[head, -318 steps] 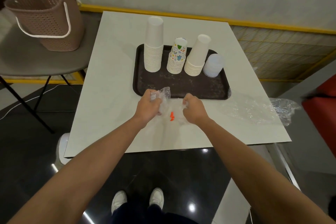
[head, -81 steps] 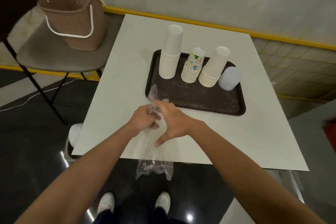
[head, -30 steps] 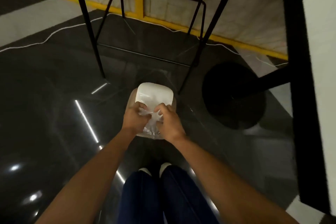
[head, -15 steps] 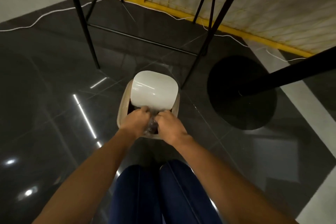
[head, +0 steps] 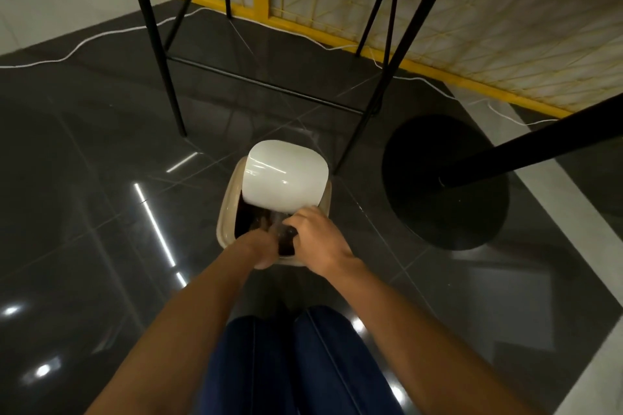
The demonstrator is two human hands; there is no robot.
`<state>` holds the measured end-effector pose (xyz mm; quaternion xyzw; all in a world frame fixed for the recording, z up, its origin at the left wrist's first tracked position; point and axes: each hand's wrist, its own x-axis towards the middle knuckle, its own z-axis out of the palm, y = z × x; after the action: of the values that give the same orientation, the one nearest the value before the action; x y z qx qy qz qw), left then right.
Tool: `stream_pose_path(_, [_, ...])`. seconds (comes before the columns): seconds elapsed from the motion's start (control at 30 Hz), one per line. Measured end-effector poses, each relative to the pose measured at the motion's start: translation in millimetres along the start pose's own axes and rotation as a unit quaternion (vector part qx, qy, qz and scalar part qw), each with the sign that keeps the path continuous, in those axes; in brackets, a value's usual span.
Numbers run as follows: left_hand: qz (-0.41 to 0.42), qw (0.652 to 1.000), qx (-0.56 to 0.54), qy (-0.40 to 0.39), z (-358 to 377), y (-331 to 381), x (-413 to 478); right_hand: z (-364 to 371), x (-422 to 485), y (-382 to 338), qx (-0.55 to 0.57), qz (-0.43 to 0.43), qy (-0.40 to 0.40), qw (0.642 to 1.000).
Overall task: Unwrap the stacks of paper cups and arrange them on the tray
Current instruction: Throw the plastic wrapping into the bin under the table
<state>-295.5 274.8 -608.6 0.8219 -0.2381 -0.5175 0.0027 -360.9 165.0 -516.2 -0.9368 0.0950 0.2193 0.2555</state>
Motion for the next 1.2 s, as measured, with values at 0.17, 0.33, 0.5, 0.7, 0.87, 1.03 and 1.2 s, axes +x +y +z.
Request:
stream_pose_path(0.17, [-0.022, 0.999, 0.046, -0.009, 4, 4, 5, 0, -6, 2, 0.026, 0.001, 0.025, 0.999])
stream_pose_path(0.33, [-0.014, 0.998, 0.015, 0.051, 2, 4, 9, 1, -4, 4, 0.016, 0.015, 0.008, 1.000])
stream_pose_path(0.5, [-0.029, 0.985, -0.053, 0.162, -8, 8, -34, -2, -10, -8, 0.007, 0.028, 0.006, 1.000])
stream_pose_path(0.7, [0.044, 0.945, -0.100, 0.308, -21, 6, -82, -21, -16, -21, -0.013, 0.037, 0.053, 0.998])
stream_pose_path(0.87, [0.055, 0.911, -0.153, 0.379, -28, 2, -97, -31, -12, -24, -0.052, 0.059, 0.057, 0.995])
stream_pose_path(1.03, [0.043, 0.932, -0.112, 0.341, -36, 0, -103, -36, -4, -23, -0.073, 0.077, -0.004, 0.994])
stream_pose_path(1.2, [0.021, 0.947, -0.091, 0.307, -48, 5, -113, -38, -5, -27, -0.061, 0.090, -0.038, 0.993])
